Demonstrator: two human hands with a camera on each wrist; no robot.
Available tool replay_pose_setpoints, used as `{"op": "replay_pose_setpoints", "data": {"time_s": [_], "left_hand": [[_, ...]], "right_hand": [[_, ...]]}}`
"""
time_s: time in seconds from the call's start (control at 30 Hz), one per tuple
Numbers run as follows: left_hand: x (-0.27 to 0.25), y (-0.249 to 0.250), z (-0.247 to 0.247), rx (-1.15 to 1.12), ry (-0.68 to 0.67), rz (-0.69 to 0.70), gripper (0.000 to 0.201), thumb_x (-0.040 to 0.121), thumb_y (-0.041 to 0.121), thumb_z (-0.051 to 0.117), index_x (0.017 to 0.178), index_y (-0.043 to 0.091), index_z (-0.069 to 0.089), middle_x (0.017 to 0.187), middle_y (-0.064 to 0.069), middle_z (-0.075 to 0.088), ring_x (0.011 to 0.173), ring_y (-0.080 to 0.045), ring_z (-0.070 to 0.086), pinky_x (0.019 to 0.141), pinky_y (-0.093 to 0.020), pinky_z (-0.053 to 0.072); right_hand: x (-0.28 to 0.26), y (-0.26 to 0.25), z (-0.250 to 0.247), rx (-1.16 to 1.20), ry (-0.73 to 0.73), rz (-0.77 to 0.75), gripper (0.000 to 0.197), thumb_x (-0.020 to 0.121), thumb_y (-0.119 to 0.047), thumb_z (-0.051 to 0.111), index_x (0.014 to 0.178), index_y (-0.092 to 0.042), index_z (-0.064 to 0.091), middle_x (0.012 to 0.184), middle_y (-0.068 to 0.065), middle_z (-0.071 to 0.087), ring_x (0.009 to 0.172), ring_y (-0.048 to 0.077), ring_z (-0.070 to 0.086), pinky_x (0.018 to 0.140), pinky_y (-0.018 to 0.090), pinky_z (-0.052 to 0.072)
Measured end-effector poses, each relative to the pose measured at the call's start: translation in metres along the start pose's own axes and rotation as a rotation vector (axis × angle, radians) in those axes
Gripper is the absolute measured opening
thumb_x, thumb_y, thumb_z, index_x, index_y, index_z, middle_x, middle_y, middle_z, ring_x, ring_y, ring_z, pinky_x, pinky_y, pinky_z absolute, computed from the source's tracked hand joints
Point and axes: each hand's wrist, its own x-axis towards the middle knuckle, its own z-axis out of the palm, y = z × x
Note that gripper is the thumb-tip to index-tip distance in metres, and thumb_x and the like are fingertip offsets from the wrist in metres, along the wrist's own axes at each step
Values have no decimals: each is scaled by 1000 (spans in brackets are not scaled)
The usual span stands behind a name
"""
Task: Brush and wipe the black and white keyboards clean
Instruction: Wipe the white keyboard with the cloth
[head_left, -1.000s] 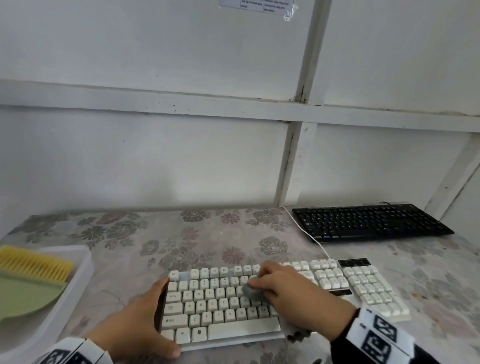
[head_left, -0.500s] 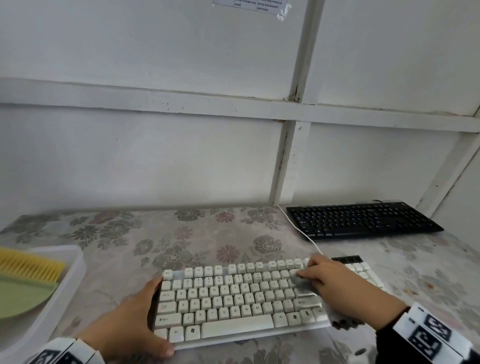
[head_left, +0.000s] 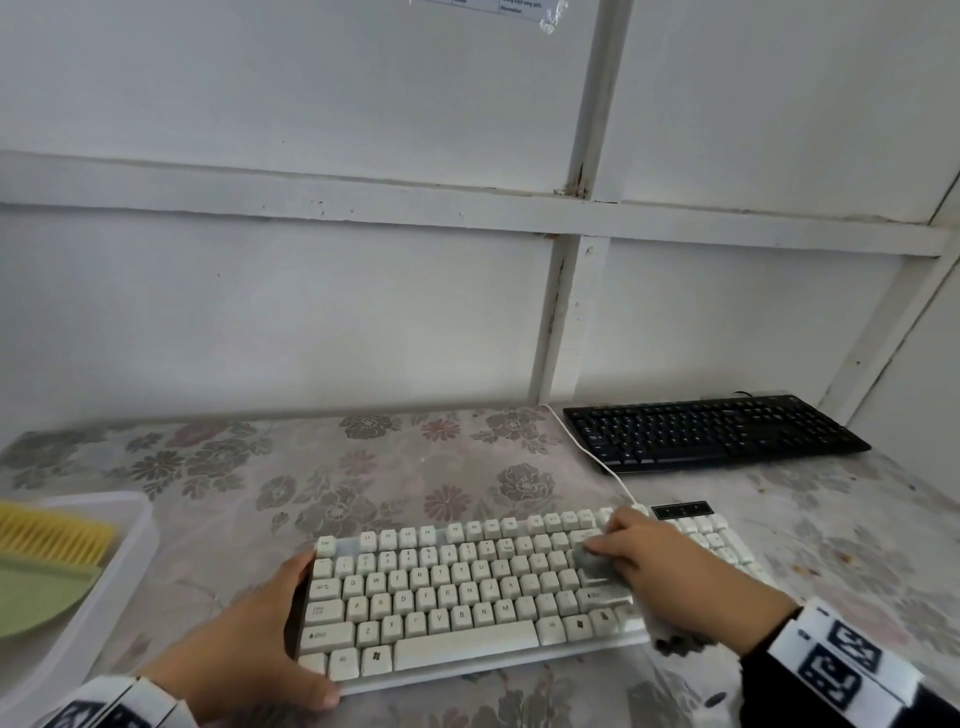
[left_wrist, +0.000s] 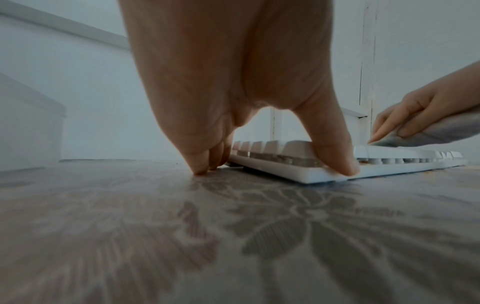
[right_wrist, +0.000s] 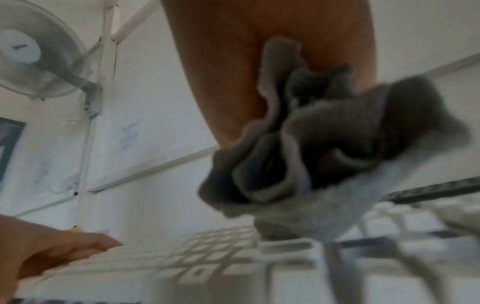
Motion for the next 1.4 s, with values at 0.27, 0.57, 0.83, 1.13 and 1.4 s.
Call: {"op": "replay_pose_setpoints", "data": {"time_s": [0.27,0.57,0.83,1.13,1.4], "left_hand": [[0,-2,-1,-34,-6,13,137,35,52,82,145,31,2,119,27,34,117,-1,38,98,-17,31],[1,-5,1,-26,9,9,137,36,52,82,145,33,2,127,22,34,121,-2,37,103,-21,31],[1,-5,2,-13,20,28,137,35,56,80,145,35,1,140,17,32,126,-4,36,104,-21,30],[-4,-1,4,33,65,42,134,37,56,71,147,31,-1,150,10,23,136,-8,28,107,-21,27],[-2,-4,5,26,83,53,132,36,55,71,147,33,2,149,11,26,134,-8,31,104,-19,30]], "right_hand": [[-8,34,-23,-15,49,64,25,98,-28,45,113,-25,65,105,-11,52,90,3,53,74,11,39],[-15,61,-14,-144,62,115,25,99,-32,43,103,-27,68,101,-12,51,88,9,54,79,22,43],[-13,53,-20,-150,63,101,29,101,-24,40,113,-30,65,109,-12,51,94,11,52,83,21,40],[-17,50,-13,-251,37,123,23,99,-19,43,102,-28,64,92,-18,40,80,6,40,65,16,33],[-12,38,-3,-171,25,22,34,99,-13,42,115,-37,60,110,-21,42,96,16,43,85,27,41]]}}
